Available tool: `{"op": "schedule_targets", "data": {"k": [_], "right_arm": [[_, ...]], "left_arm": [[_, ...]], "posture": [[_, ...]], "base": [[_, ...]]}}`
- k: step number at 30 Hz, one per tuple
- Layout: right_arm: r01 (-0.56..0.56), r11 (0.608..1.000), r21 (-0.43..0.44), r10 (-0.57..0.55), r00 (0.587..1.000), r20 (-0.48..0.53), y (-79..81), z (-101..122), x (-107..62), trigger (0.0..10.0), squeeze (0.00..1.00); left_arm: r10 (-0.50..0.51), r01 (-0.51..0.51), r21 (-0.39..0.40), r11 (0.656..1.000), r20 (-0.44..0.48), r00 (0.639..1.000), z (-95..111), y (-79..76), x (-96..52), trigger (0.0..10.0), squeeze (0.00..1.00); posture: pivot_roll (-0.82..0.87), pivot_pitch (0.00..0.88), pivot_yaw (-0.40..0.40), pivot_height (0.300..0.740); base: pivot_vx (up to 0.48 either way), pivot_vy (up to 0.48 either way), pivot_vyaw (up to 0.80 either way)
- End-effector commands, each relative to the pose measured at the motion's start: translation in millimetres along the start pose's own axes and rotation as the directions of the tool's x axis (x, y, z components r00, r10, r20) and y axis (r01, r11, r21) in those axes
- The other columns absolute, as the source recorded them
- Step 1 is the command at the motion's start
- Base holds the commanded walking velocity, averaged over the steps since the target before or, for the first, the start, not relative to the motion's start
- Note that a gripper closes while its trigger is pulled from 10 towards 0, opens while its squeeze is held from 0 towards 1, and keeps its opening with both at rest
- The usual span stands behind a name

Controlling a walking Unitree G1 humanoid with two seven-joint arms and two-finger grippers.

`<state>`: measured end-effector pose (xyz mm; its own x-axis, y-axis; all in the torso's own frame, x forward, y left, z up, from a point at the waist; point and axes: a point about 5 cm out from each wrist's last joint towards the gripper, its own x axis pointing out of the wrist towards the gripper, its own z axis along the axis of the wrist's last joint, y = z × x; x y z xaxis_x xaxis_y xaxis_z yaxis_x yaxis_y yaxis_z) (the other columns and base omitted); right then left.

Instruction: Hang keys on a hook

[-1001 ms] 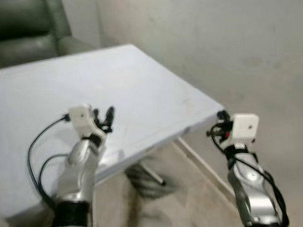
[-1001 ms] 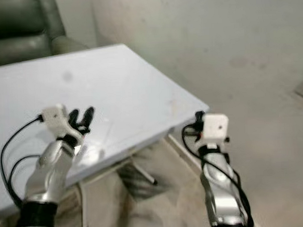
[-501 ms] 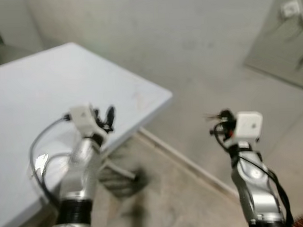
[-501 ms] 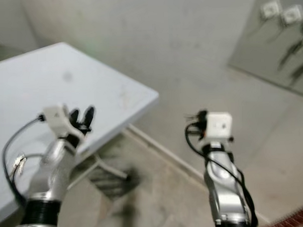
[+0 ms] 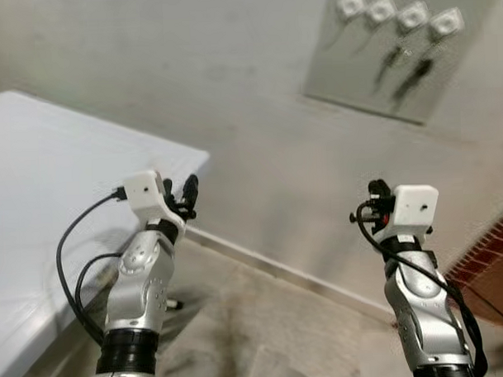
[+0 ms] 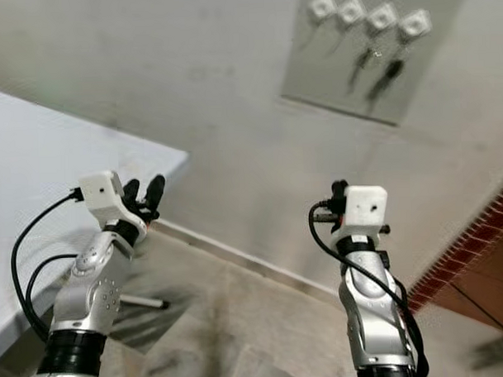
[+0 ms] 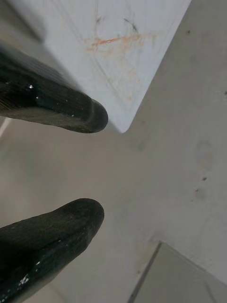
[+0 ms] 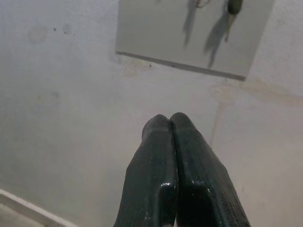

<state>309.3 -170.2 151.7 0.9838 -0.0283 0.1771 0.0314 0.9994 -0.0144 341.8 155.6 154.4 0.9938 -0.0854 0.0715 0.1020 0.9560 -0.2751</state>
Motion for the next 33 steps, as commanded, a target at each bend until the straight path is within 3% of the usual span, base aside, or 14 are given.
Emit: {"op": "schedule_targets", "data": {"k": [1,27,33], "right_arm": [[0.020,1.000,-0.017,-0.020,1.000,0.008,-6.2,3.5,1.0,10.0,0.00],[0.016,1.000,-0.018,-0.016,1.000,0.009,-3.5,3.0,1.4,10.0,0.00],[-0.006,1.000,-0.025,0.007,0.999,0.033,-1.6,5.9,1.0,10.0,0.00]], "left_arm": [[-0.014,0.014,0.005,1.000,-0.001,1.000,0.0,-5.2,0.5,10.0,0.00],[-0.012,0.011,0.031,0.999,0.011,1.000,2.0,-4.4,1.0,10.0,0.00],[-0.011,0.011,0.026,1.000,0.014,1.000,1.8,-5.1,0.8,10.0,0.00]], "posture": [[0.06,0.102,-0.034,0.740],[0.06,0.089,-0.030,0.740],[0.06,0.093,-0.031,0.740]], "base": [[0.000,0.000,-0.73],[0.000,0.000,-0.73],[0.000,0.000,-0.18]]}}
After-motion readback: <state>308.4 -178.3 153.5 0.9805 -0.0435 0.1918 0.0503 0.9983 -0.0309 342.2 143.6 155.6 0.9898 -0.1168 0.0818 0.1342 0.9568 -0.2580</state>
